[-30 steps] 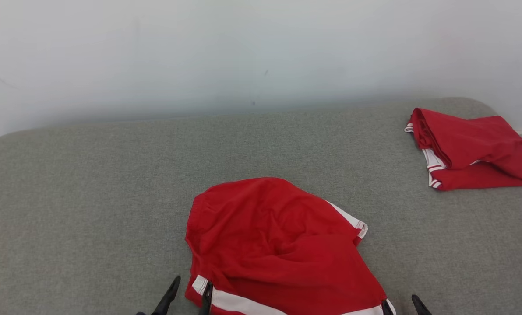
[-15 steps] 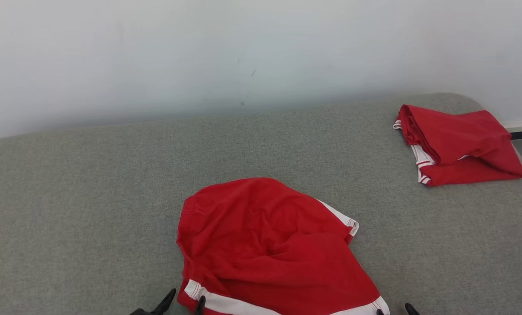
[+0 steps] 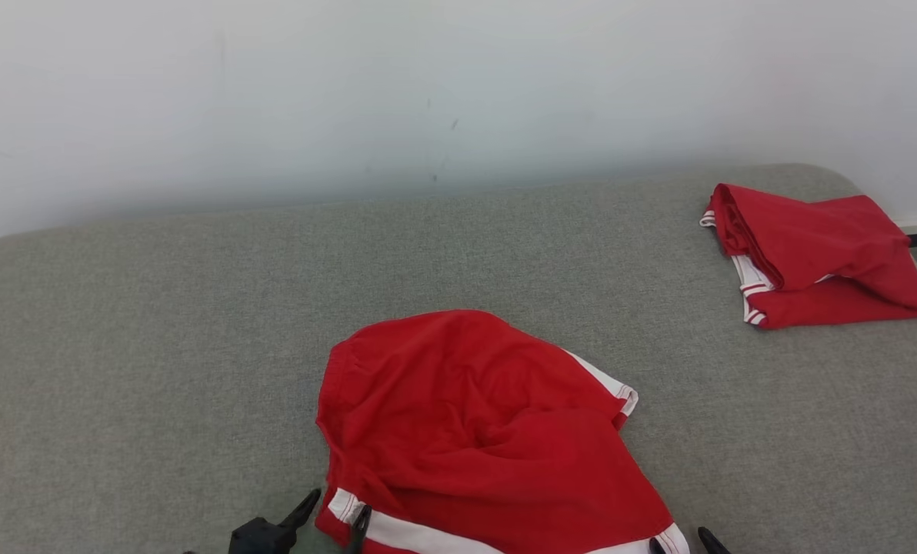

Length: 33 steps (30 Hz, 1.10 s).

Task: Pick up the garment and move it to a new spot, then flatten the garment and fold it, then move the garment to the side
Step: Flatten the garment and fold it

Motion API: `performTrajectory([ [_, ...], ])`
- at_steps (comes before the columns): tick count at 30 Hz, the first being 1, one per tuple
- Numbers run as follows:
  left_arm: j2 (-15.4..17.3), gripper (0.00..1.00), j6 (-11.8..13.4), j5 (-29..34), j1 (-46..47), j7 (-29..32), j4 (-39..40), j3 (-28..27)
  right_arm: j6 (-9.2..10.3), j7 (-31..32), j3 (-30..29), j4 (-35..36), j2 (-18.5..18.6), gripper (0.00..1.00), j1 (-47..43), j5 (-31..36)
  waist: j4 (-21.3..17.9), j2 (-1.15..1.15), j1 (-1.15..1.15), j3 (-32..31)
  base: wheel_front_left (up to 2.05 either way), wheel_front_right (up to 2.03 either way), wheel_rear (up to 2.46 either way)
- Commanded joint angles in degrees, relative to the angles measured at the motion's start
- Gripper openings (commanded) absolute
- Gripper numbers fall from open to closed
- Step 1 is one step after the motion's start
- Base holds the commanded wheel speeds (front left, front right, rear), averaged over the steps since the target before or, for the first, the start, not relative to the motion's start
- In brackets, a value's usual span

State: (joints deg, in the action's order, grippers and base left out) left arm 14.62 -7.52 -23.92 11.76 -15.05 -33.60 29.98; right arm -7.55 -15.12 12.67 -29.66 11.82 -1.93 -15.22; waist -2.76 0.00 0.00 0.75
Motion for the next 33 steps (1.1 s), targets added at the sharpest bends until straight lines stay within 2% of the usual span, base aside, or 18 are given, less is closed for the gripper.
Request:
performTrajectory([
  [1,0.38,1.00,0.10,-0.52,1.09,-0.17,0.44,1.02,0.16,0.01,0.36,-0.13,0.06,1.00,0.65,-1.09,-0.03,0.00,0.00,-0.05,0.00,0.00,0.00],
  [6,1.05,1.00,0.10,-2.74,1.61,-0.17,-0.42,3.73,0.16,0.01,1.13,-0.65,0.25,1.00,1.24,-1.63,-0.46,0.00,0.00,0.00,0.00,0.00,0.00],
  [7,1.14,0.96,0.10,-2.94,1.97,-0.17,-0.51,4.13,0.17,0.01,1.36,-0.86,0.30,1.00,1.51,-1.69,-0.57,0.00,0.00,0.02,0.00,0.00,0.00],
  [8,1.10,0.63,0.10,-3.36,2.25,-0.17,-0.70,4.51,0.16,0.01,1.65,-1.32,0.29,0.90,1.71,-1.92,-0.66,0.00,0.00,0.04,0.00,0.00,0.00],
  [9,1.09,0.38,0.10,-3.83,2.36,-0.17,-1.04,4.88,0.16,0.01,1.94,-1.77,0.27,0.52,1.94,-2.03,-0.72,0.00,0.00,0.04,0.00,0.00,0.00],
  [10,1.12,0.00,0.10,-4.42,2.43,-0.17,-1.35,5.23,0.16,0.02,2.17,-2.27,0.28,0.15,2.13,-2.29,-0.76,0.00,0.00,0.03,0.00,0.00,0.00],
  [11,1.15,0.00,0.10,-4.86,2.53,-0.17,-1.63,5.54,0.16,0.02,2.54,-3.16,0.16,0.00,2.19,-2.64,-0.76,0.00,0.00,0.00,0.00,0.00,0.00],
  [15,1.16,0.00,0.10,-5.95,2.32,-0.17,-2.03,6.12,0.16,0.01,3.35,-3.49,0.15,0.00,3.41,-3.18,-0.78,0.00,0.00,0.01,0.00,0.00,0.00],
  [19,1.05,0.00,0.10,-6.72,-0.23,-0.17,0.06,3.54,0.16,0.01,3.08,-2.76,0.48,0.00,2.89,-4.14,-0.73,0.00,0.00,-0.14,0.00,0.00,0.00],
  [28,0.52,0.00,0.12,-4.47,-5.93,-0.17,7.91,-3.98,0.16,0.00,1.11,7.30,0.36,0.00,-0.15,-5.90,-0.21,0.00,0.00,-0.47,0.00,0.00,0.00],
  [33,0.89,0.00,0.11,-4.33,-2.60,-0.17,12.93,-6.08,0.16,0.01,2.16,12.48,1.31,0.00,3.71,-9.76,-0.25,0.00,0.00,-0.14,0.00,0.00,0.00],
])
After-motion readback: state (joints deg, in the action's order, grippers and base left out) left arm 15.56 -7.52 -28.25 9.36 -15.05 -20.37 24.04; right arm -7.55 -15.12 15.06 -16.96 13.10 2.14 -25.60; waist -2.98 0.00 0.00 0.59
